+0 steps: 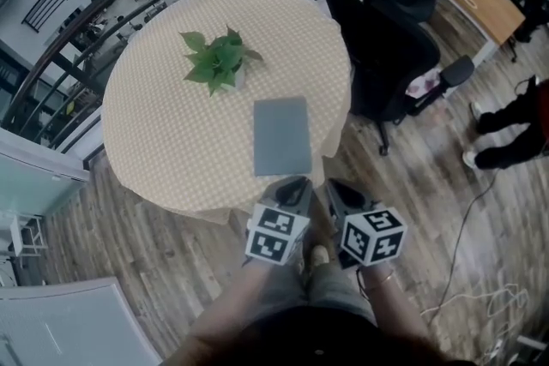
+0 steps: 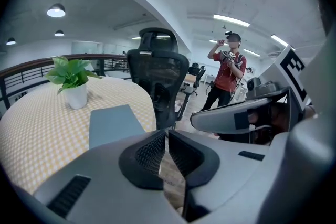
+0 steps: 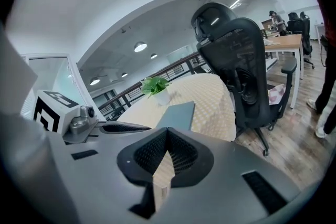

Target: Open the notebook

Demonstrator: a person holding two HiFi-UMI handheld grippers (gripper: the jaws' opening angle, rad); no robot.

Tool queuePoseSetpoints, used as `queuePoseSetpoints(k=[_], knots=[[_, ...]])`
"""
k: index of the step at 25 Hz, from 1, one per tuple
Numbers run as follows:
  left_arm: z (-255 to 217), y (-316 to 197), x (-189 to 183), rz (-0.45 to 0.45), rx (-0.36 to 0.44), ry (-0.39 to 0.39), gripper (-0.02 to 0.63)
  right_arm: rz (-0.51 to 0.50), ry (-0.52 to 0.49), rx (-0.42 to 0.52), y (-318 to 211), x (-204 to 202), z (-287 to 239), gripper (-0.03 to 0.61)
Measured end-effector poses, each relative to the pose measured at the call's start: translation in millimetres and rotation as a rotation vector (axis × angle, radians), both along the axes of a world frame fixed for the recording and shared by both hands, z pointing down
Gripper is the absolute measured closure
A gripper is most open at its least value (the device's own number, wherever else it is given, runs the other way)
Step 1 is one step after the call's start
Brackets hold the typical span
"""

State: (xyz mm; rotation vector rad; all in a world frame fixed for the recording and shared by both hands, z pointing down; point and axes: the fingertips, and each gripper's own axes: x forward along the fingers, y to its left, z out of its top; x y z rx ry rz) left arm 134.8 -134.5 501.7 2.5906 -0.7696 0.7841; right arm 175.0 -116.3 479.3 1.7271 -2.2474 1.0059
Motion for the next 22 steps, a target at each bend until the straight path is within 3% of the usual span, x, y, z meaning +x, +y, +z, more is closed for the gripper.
queuePoseSetpoints(k=[9, 22], knots=[[26, -16, 6, 0.024, 0.002, -0.069, 0.586, 0.002, -0.005, -0.041, -12, 3, 23, 0.568], [67, -36, 12, 0.06, 0.017, -0.208, 0.466, 0.03, -0.039, -0.088, -24, 7, 56, 0.568]])
